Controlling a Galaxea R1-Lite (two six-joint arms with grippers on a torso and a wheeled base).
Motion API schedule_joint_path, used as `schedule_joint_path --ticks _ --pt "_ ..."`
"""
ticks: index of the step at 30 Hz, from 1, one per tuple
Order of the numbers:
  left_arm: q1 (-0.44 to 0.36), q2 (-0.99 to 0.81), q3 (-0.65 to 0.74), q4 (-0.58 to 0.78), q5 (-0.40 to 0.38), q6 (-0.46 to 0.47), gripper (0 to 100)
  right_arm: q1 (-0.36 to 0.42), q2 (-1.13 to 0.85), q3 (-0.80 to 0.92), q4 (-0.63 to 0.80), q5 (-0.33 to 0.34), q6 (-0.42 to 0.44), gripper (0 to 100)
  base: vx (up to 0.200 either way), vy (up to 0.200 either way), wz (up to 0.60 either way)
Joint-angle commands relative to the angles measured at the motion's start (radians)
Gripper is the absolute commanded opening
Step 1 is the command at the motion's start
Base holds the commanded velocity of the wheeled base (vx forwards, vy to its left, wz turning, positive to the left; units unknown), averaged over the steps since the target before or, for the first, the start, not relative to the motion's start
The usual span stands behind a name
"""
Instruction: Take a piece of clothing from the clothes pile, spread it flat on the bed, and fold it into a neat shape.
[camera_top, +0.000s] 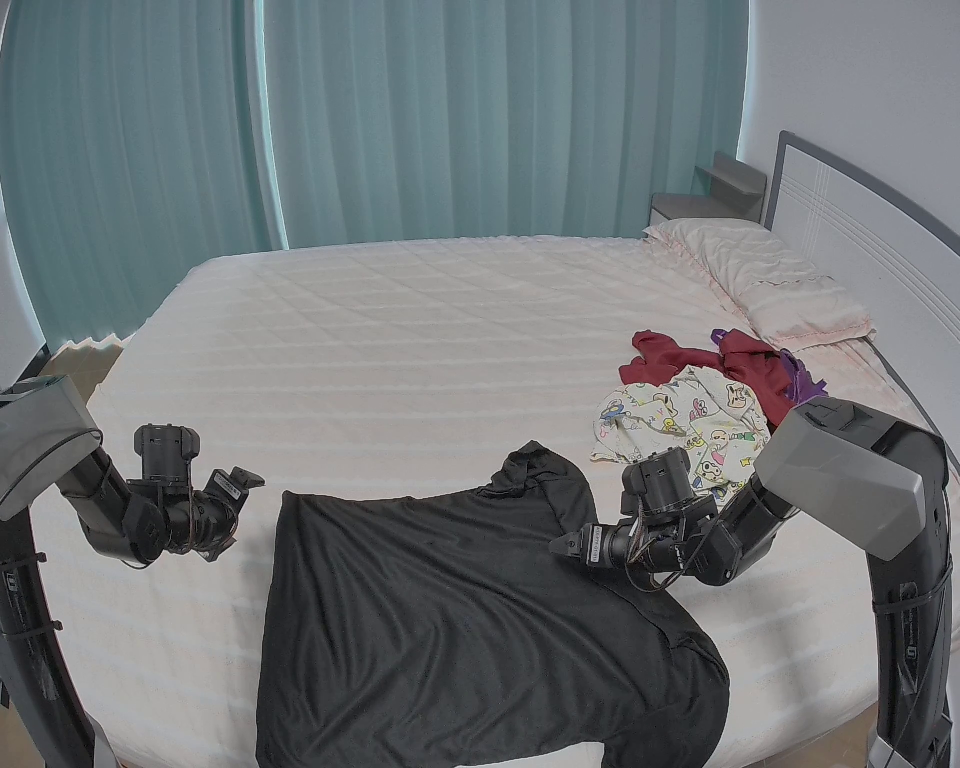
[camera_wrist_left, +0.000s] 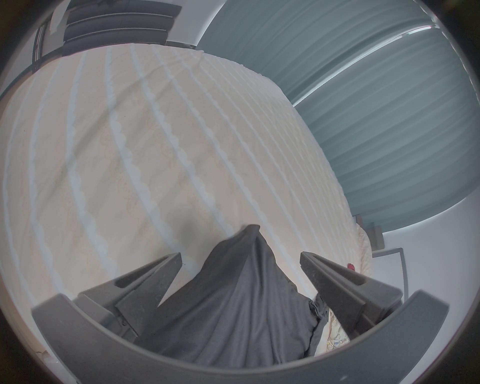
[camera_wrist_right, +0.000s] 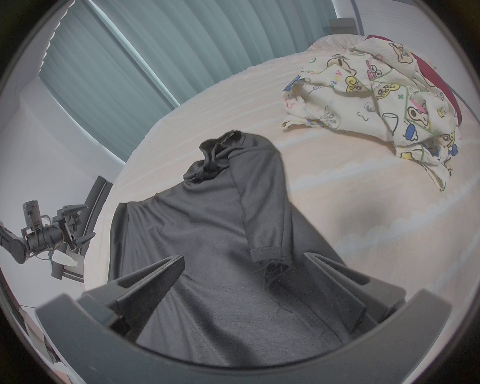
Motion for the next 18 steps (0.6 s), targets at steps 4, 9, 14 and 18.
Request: schedule_joint_path --ticks 4,9,14,18 --pt "-0.034 -0.04 0.079 -0.026 -0.009 -0.011 100 0.008 0.039 -0.058 0.048 -0.006 -0.009 100 0.0 0.0 0.0" --pt "-0.034 -0.038 0.081 -0.027 -0.008 -0.014 100 0.01 0.058 -0.087 0.075 -0.006 -0.009 100 0.0 0.0 0.0" --pt "-0.034 -0.032 0.081 -0.03 -0.006 -0.014 100 0.008 0.07 -0.103 0.096 -0.007 -0.01 0 0.0 0.0 0.0" --pt "-0.034 -0.026 0.081 -0.03 -0.006 -0.016 100 0.004 0.068 -0.118 0.133 -0.007 -0.009 0 0.0 0.0 0.0"
